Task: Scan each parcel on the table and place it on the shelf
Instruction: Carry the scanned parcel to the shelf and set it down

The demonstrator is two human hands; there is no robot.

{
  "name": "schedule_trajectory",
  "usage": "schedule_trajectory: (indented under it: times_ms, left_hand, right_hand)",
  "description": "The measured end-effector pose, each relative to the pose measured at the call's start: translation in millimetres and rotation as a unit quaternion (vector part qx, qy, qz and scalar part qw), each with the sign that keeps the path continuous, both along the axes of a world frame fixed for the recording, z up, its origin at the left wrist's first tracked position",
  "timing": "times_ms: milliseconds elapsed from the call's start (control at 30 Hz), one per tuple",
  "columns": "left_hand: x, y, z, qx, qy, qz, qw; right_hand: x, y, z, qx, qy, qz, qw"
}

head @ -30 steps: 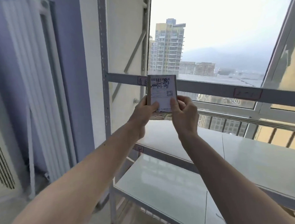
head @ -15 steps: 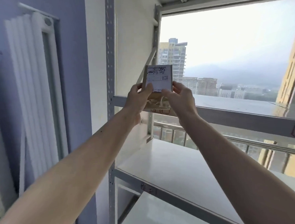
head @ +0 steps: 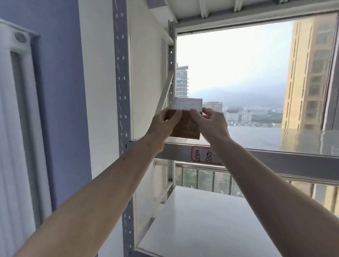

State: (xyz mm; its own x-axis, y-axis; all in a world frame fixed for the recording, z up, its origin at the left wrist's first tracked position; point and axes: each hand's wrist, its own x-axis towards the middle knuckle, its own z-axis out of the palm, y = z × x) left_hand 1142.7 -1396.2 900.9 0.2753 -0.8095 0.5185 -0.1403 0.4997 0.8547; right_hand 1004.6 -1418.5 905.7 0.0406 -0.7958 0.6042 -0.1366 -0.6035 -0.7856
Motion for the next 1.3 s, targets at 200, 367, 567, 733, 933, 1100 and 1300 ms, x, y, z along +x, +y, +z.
schedule_trajectory:
  times_ms: [200,367,567,733,933,1100,1300]
  left_hand:
    - [23,-31,-6,-0.016,-0.05,0.029,0.998]
    - [32,-46,-12,-0.008,-0.086,0.054,0.995]
    - [36,-53,-13,0.006,-0.117,0.04,0.992]
    - [40,-59,-8,0.026,-0.117,0.013,0.993]
    - [45,-63,-8,0.036,-0.149,-0.003,0.988]
    - [48,-67,-4,0.044,-0.171,0.009,0.984]
    - [49,-80,0,0.061,-0.193,0.031,0.979]
  right_hand:
    - [10,-23,-2,-0.003,0.03,-0.048,0.998]
    - [13,-38,-6,-0.006,0.076,-0.069,0.995]
    - [12,-53,-9,-0.004,0.097,-0.073,0.993]
    - [9,-57,-8,-0.005,0.123,-0.062,0.99]
    - [6,-59,-11,-0.017,0.16,-0.061,0.985]
    - [8,-65,-8,-0.008,0.177,-0.066,0.982]
    - [13,-75,-3,0.002,0.193,-0.068,0.979]
